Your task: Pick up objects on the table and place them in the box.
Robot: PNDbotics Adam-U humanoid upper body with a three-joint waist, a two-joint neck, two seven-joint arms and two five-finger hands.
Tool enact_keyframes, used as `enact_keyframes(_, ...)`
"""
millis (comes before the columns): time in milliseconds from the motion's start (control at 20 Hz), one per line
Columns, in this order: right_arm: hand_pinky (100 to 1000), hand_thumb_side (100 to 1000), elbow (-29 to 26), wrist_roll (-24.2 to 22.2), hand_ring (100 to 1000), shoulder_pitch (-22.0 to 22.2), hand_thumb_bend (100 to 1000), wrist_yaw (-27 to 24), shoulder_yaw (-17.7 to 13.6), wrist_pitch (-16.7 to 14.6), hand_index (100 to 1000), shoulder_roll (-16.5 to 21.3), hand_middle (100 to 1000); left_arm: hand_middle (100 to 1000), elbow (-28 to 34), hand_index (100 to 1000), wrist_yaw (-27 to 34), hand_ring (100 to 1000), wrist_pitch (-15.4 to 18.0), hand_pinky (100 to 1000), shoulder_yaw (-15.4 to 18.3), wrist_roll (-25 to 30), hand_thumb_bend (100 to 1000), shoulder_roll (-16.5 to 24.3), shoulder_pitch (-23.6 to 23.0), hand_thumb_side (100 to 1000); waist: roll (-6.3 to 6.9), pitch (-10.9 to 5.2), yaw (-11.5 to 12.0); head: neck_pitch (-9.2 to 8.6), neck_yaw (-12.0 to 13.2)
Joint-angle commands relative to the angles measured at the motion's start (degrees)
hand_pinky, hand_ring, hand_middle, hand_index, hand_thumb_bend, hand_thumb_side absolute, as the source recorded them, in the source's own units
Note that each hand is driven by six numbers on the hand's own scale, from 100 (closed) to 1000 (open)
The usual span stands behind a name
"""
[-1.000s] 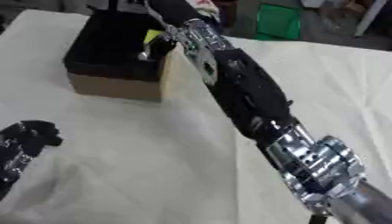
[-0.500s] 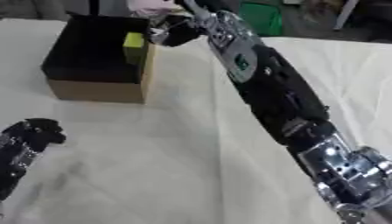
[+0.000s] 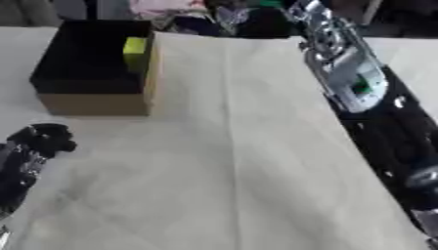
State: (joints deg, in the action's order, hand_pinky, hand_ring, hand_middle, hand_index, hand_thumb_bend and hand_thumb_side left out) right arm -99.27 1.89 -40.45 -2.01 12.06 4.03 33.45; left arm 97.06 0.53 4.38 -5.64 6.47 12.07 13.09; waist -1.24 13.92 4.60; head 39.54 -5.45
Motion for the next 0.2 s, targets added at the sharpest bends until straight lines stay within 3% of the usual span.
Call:
enact_keyframes(50, 575, 302, -5.14, 2.98, 688, 3.53, 258, -3.65, -2.95, -0.37, 821, 2.68, 648, 588, 0.88, 702, -0.2, 608, 0.07, 672, 0.95, -0.76, 484, 0.62, 0.09, 575, 0.23, -1.1, -0.63, 0.5, 0.97)
enact_keyframes(200, 550, 336, -6.48, 5.62, 676, 8.54, 238, -5.3, -5.01, -1.29, 821, 1.75, 644, 588, 0.85, 702, -0.31, 608, 0.06, 672, 1.26, -1.15, 485, 0.67, -0.25, 576, 0.58, -1.15, -1.66, 0.91, 1.71)
